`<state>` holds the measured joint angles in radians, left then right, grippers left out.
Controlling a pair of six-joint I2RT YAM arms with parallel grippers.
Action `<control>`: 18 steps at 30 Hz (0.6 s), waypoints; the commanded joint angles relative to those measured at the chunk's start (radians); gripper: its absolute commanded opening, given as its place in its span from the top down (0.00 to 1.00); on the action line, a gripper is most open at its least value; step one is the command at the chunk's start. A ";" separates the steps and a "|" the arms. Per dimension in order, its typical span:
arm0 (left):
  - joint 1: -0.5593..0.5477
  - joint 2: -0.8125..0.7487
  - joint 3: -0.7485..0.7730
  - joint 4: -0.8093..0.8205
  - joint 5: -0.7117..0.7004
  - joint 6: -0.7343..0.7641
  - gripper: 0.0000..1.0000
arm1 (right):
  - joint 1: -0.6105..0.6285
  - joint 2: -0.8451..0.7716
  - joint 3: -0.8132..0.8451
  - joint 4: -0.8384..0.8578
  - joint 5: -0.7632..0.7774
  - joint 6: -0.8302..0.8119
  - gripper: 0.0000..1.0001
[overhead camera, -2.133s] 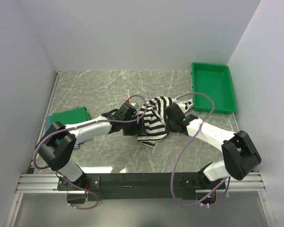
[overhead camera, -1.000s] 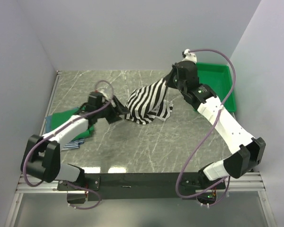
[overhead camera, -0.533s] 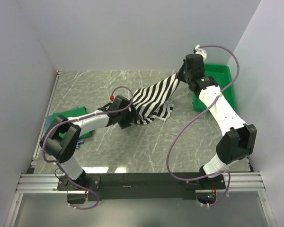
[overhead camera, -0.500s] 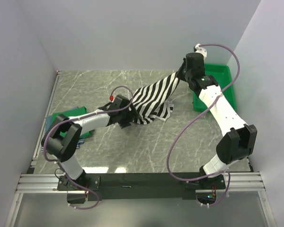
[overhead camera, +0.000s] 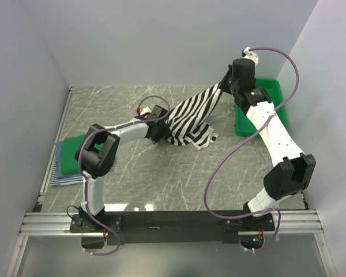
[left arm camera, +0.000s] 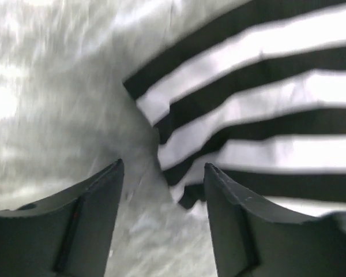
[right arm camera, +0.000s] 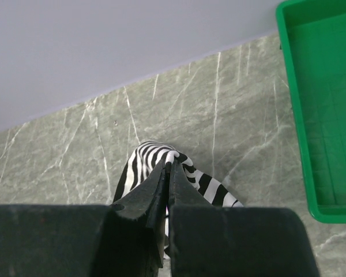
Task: Fold and stack the tank tops
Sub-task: Flatten the tank top out
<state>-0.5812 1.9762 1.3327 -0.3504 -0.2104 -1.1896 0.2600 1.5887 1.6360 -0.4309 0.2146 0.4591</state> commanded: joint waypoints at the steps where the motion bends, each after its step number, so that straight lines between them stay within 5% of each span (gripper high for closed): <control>1: 0.032 0.067 0.095 -0.068 -0.101 0.027 0.47 | -0.013 -0.021 0.033 0.014 -0.011 0.003 1.00; 3: 0.053 0.096 0.127 -0.073 -0.092 0.057 0.65 | -0.015 -0.033 0.016 0.014 -0.024 0.009 1.00; 4: 0.076 0.119 0.161 -0.081 -0.083 0.067 0.82 | -0.016 -0.038 0.009 0.012 -0.030 0.015 1.00; 8: 0.122 0.093 0.172 -0.046 -0.058 0.125 1.00 | -0.015 -0.087 -0.027 0.014 -0.066 0.021 1.00; 18: 0.204 -0.118 0.223 -0.143 -0.055 0.286 1.00 | 0.005 -0.218 0.028 -0.052 -0.139 0.029 1.00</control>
<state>-0.4057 1.9976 1.4837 -0.4374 -0.2531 -0.9939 0.2539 1.4773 1.6058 -0.4831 0.0975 0.4820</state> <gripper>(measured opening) 0.014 0.022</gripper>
